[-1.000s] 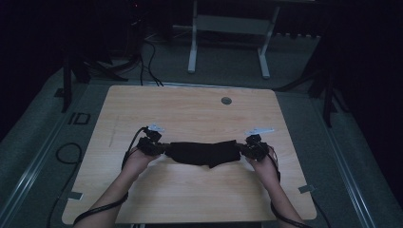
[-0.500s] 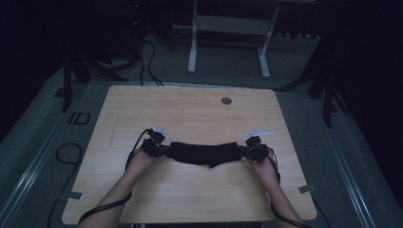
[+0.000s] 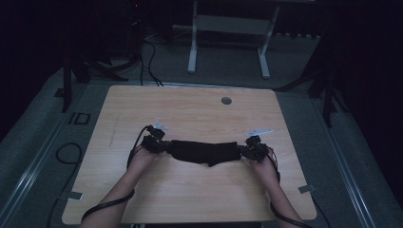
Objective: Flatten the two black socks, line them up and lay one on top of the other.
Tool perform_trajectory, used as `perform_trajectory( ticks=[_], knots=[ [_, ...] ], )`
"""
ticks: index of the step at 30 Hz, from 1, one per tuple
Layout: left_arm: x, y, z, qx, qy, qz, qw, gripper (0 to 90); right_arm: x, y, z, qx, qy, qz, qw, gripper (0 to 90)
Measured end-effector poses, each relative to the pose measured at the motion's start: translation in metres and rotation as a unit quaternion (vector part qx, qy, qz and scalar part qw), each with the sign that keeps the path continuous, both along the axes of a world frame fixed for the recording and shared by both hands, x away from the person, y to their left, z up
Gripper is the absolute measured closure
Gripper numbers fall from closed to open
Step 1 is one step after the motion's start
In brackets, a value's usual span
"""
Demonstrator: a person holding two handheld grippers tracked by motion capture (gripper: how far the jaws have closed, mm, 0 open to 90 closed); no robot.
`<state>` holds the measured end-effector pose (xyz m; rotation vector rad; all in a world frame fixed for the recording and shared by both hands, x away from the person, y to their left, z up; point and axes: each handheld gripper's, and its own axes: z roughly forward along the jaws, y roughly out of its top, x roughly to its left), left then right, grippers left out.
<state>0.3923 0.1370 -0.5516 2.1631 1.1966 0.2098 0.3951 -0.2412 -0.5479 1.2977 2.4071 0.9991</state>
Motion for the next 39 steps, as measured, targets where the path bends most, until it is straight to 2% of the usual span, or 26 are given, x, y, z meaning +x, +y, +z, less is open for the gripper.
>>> perform_trajectory(
  ticks=[1,8,13,15,17,18,19,20,21,22,26,27,29,32,34,36,39],
  knots=[
    [0.0,0.0,-0.001,-0.005,-0.001,0.003,1.0,85.7,0.0,0.0,0.0,0.0,0.0,0.0,1.0,86.5],
    [-0.005,0.001,0.0,0.001,-0.002,0.0,1.0,82.5,0.002,0.002,0.001,-0.007,0.001,-0.001,1.0,86.0],
    [-0.007,0.002,-0.001,-0.002,0.001,-0.005,1.0,79.2,0.005,0.002,0.002,-0.011,0.0,-0.003,0.9999,83.3],
    [-0.008,0.004,0.0,-0.01,-0.004,-0.005,0.9999,72.8,0.006,0.002,0.002,-0.007,0.003,-0.005,1.0,77.8],
    [-0.009,0.007,0.003,-0.015,-0.01,0.0,0.9998,59.8,0.006,0.0,0.005,0.001,-0.002,-0.006,1.0,66.4],
    [-0.01,0.009,0.005,-0.023,-0.017,0.005,0.9996,55.2,0.006,-0.001,0.008,0.007,-0.005,-0.004,1.0,64.2],
    [-0.011,0.01,0.007,-0.025,-0.021,0.009,0.9994,48.8,0.005,-0.002,0.01,0.011,-0.008,-0.001,0.9999,60.3],
    [-0.011,0.01,0.007,-0.025,-0.021,0.009,0.9994,43.3,0.005,-0.002,0.01,0.011,-0.008,-0.001,0.9999,60.3],
    [-0.013,0.011,0.01,-0.027,-0.032,0.011,0.9991,43.3,0.005,-0.003,0.013,0.015,-0.014,0.002,0.9998,56.4],
    [-0.016,0.012,0.012,-0.026,-0.039,0.008,0.9989,37.8,0.005,-0.005,0.017,0.022,-0.018,0.009,0.9996,50.0],
    [-0.024,0.012,0.019,-0.031,-0.07,0.013,0.997,18.8,0.004,-0.006,0.028,0.036,-0.035,0.02,0.9986,39.0],
    [-0.027,0.012,0.019,-0.035,-0.075,0.01,0.9965,14.8,0.003,-0.006,0.03,0.031,-0.034,0.014,0.9988,32.1],
    [-0.032,0.011,0.02,-0.04,-0.088,0.006,0.9953,12.5,0.002,-0.005,0.033,0.033,-0.036,0.02,0.9986,27.6],
    [-0.037,0.01,0.019,-0.038,-0.095,0.002,0.9947,8.9,-0.002,-0.002,0.036,0.026,-0.041,0.047,0.9977,16.0],
    [-0.041,0.012,0.018,-0.036,-0.098,0.0,0.9945,8.9,-0.004,-0.001,0.038,0.033,-0.048,0.053,0.9969,15.6],
    [-0.045,0.013,0.017,-0.034,-0.101,0.001,0.9943,8.9,-0.007,0.0,0.039,0.028,-0.058,0.062,0.996,13.9],
    [-0.05,0.018,0.015,-0.033,-0.109,0.007,0.9935,8.9,-0.009,0.0,0.038,0.024,-0.075,0.058,0.9952,13.7]
  ],
)
